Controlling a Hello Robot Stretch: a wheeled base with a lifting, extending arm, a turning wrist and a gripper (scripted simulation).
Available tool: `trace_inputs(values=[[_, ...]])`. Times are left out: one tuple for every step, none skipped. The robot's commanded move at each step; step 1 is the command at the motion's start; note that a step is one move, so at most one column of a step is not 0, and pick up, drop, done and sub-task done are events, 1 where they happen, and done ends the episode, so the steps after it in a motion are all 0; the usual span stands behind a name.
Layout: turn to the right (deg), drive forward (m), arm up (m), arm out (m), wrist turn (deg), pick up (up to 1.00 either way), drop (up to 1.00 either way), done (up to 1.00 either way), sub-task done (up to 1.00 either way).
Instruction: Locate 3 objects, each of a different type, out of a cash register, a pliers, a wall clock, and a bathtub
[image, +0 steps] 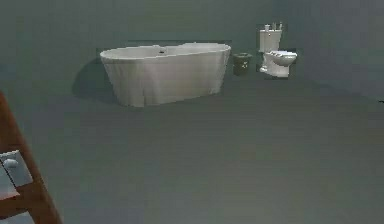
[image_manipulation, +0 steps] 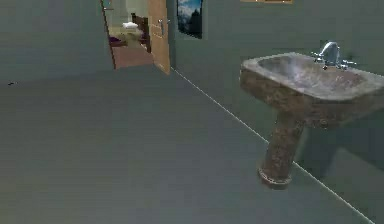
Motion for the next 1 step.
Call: trace_inputs(values=[[0.0, 0.75, 0.0, 0.0, 0.0, 0.0, 0.0, 0.0, 0.0]])
